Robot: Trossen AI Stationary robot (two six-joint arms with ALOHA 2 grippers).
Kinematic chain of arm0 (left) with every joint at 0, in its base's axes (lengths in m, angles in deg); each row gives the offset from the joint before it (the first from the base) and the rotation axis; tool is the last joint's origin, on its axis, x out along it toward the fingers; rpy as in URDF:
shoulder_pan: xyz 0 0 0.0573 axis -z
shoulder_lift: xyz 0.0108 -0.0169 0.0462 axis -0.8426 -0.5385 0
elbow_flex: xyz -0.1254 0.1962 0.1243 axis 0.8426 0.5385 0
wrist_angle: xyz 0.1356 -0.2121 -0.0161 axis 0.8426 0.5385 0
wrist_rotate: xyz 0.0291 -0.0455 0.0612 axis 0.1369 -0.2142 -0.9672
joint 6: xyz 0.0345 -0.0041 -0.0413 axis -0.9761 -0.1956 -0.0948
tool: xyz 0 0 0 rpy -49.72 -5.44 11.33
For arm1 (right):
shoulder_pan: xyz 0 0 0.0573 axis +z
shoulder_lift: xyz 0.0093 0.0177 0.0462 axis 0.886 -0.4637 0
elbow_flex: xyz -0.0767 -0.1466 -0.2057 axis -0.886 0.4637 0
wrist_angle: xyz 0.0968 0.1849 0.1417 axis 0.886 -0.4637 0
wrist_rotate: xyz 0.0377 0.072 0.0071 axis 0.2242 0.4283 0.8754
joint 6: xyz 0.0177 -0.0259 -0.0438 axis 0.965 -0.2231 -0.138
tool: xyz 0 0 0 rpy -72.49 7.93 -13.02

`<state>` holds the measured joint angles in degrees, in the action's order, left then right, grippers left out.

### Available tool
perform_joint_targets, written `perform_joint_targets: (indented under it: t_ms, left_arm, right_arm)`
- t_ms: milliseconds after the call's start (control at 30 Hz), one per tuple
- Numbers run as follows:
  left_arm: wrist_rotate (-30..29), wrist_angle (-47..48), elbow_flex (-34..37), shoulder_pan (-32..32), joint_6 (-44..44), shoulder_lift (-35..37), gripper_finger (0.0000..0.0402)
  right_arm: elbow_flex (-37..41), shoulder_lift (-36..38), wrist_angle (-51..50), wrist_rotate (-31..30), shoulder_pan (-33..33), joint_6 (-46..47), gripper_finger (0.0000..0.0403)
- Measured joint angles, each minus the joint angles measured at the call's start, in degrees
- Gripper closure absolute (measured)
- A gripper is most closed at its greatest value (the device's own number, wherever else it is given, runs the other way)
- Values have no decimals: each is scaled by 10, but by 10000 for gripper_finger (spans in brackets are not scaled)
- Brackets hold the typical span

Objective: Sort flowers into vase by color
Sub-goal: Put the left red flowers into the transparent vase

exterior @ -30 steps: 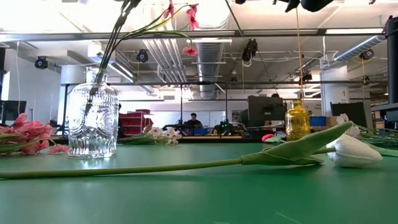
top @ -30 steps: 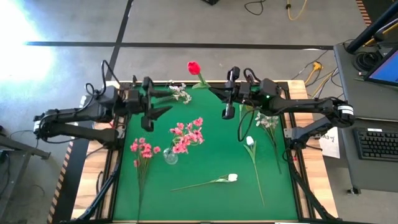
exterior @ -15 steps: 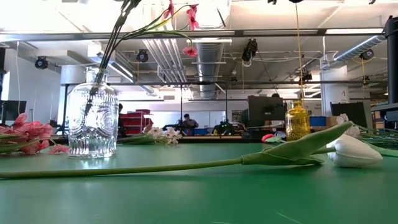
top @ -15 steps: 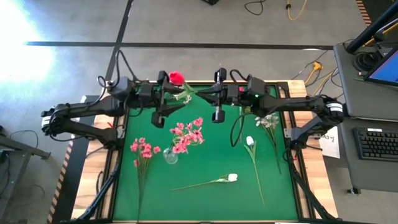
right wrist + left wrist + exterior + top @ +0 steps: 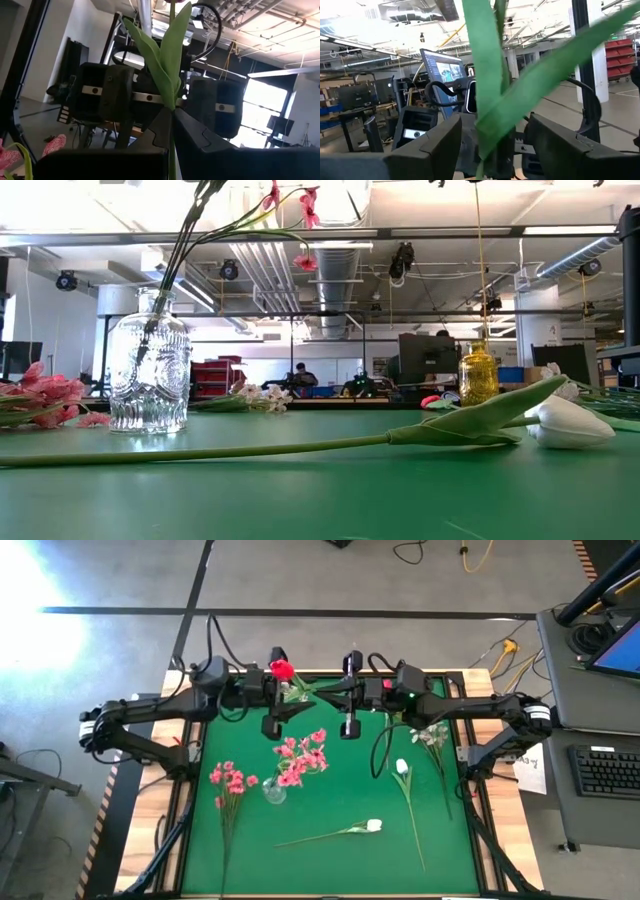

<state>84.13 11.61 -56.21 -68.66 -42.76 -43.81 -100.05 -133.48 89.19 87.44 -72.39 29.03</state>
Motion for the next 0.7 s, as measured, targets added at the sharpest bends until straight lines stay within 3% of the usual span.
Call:
perform_joint_targets:
  t_ms: [167,400,700]
  left_arm:
    - [-4,2,-10,0,4,-15,239]
    - [-6,1,-10,0,18,-14,385]
    - [-7,24,-11,0,36,0,395]
  right_arm:
    - [0,0,-3,0,0,-5,394]
    - [0,0,-5,10,0,21,374]
    - [0,6,-20,-26,0,43,257]
